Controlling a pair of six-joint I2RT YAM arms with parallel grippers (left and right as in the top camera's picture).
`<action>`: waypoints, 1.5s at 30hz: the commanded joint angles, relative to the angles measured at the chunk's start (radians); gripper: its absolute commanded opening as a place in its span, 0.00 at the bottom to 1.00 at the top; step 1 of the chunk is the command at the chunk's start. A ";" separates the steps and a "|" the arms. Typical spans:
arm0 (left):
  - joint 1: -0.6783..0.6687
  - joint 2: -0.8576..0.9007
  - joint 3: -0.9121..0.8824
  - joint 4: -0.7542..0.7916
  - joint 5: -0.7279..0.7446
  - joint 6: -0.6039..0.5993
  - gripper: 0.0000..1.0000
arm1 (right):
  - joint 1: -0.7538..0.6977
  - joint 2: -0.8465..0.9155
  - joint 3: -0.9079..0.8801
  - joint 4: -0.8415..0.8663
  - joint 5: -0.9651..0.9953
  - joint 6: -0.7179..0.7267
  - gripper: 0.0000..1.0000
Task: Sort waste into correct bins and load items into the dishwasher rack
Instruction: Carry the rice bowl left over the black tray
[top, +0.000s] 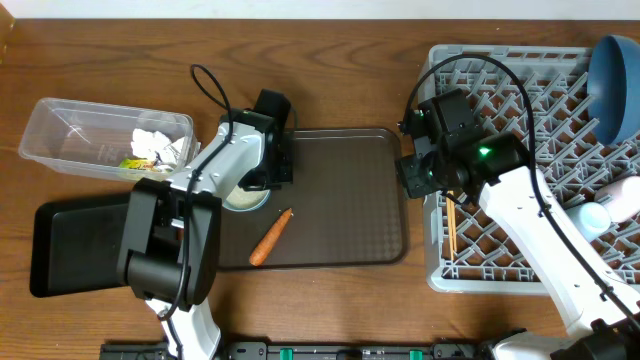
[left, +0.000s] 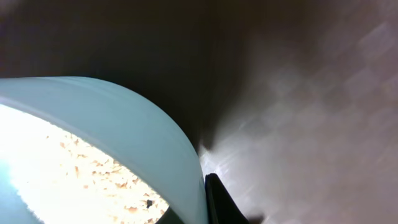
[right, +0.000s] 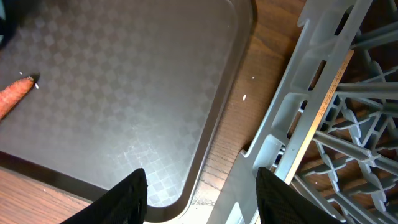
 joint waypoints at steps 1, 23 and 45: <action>0.002 -0.061 -0.009 -0.039 -0.069 -0.009 0.06 | 0.005 0.009 0.002 -0.001 0.010 -0.002 0.56; 0.345 -0.365 -0.009 -0.274 0.031 0.100 0.06 | 0.005 0.009 0.002 -0.008 0.011 -0.002 0.54; 0.927 -0.315 -0.046 -0.250 0.764 0.378 0.06 | 0.005 0.009 0.002 -0.035 0.016 -0.002 0.53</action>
